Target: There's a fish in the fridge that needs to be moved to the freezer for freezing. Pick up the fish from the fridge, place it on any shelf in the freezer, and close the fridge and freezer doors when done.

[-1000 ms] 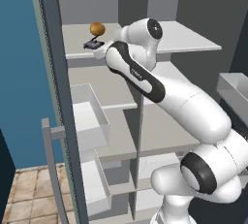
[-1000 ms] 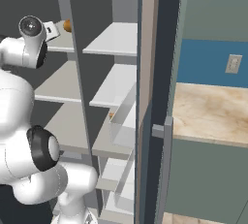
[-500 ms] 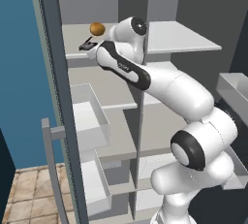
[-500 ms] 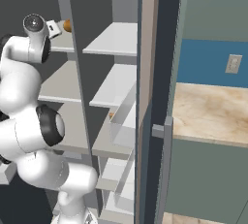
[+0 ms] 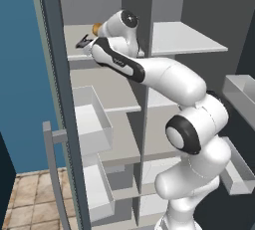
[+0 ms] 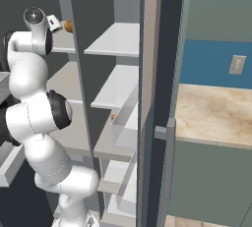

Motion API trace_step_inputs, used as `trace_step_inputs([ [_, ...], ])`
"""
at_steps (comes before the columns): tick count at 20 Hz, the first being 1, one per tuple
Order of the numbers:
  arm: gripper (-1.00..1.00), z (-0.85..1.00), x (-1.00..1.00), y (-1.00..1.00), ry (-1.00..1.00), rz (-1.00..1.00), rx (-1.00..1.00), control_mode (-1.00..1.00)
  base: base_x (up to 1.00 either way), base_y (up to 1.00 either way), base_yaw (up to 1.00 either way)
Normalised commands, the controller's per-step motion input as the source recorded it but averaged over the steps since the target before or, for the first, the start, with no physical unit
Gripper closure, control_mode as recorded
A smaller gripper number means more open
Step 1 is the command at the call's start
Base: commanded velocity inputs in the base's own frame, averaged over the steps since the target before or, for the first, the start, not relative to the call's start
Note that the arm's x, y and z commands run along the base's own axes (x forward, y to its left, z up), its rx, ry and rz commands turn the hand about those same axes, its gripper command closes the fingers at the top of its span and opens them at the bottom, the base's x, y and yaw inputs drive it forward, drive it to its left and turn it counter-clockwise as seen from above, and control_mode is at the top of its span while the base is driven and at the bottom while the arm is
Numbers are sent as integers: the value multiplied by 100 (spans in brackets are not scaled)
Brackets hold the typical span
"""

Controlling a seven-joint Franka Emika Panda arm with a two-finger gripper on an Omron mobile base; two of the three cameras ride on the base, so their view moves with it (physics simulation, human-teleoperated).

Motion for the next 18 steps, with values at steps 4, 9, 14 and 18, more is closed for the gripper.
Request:
trace_step_inputs([
  [4,-100,-31,27,14,8,-1,-6,-100,0,0,0],
  [9,-100,-19,0,0,1,0,0,-100,0,0,0],
  [14,-100,-6,-8,-1,0,0,0,-100,0,0,0],
  [18,-100,-15,-45,-28,0,0,0,-100,0,0,0],
])
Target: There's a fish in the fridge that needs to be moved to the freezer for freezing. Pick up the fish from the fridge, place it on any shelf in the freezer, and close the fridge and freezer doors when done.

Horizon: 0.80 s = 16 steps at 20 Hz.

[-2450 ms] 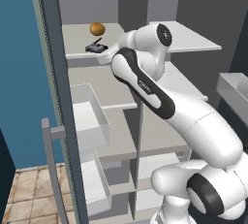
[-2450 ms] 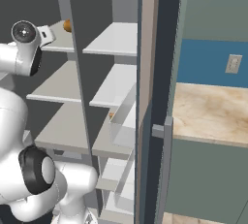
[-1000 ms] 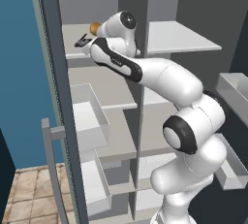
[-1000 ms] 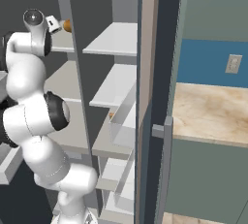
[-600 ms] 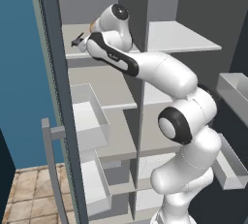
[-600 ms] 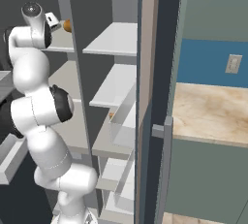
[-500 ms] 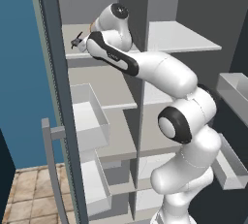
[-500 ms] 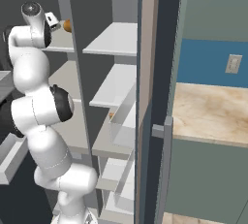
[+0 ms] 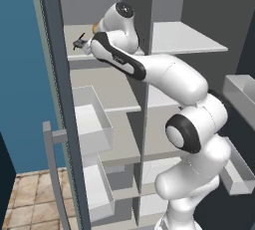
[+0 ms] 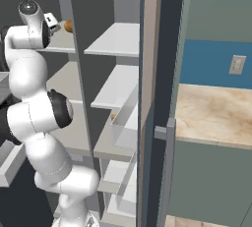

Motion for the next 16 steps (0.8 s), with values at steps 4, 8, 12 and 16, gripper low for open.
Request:
trace_step_inputs([
  [4,-100,-1,-57,-39,-2,0,0,-100,0,0,0],
  [8,-100,3,-72,-28,0,0,2,-100,0,0,0],
  [12,-100,7,-98,-3,0,0,1,-100,0,0,0],
  [16,-100,5,-99,-17,0,-1,0,-100,0,0,0],
])
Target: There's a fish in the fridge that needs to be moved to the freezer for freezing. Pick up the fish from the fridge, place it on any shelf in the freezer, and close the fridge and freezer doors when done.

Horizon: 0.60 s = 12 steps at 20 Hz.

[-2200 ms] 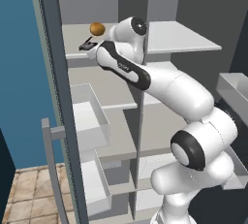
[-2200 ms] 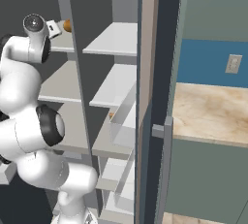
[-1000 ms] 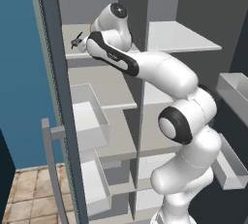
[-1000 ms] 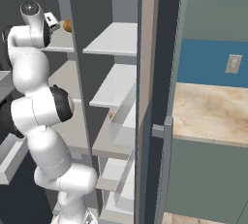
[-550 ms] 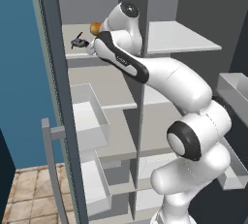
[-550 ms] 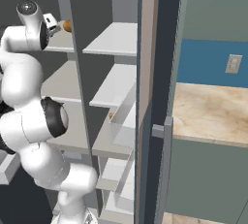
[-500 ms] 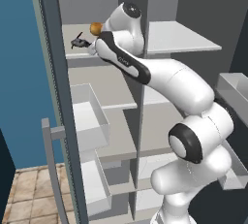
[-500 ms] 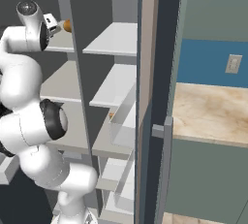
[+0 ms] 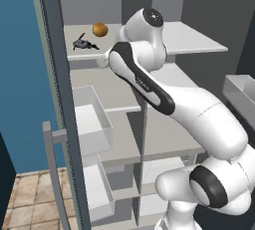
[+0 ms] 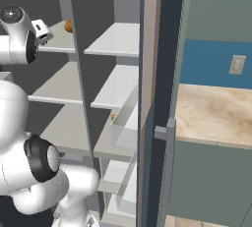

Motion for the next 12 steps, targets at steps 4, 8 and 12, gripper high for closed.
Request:
trace_step_inputs([
  [4,-100,1,-74,-67,2,-15,0,-100,0,0,0],
  [8,-100,0,-66,-90,4,-18,0,-100,0,0,0],
  [12,-100,0,-70,-58,2,-31,0,-100,0,0,0],
])
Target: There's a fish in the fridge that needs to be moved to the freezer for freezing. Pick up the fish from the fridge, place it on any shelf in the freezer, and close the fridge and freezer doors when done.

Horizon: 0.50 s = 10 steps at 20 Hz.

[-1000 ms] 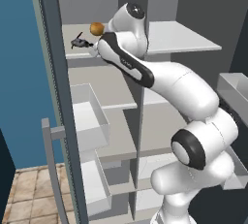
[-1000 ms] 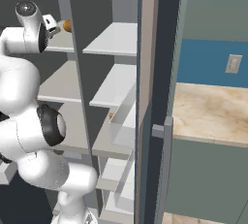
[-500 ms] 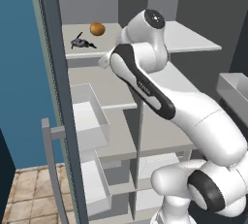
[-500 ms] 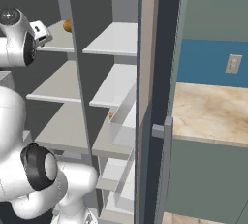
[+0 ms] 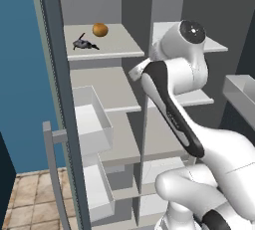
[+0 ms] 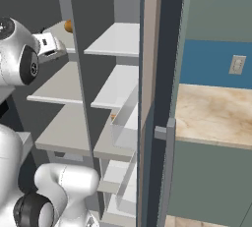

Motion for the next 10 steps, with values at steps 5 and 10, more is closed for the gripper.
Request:
trace_step_inputs([
  [5,-100,1,-58,-65,10,-39,0,-100,0,0,0],
  [10,-100,0,-58,-72,7,-35,1,-100,0,0,0],
])
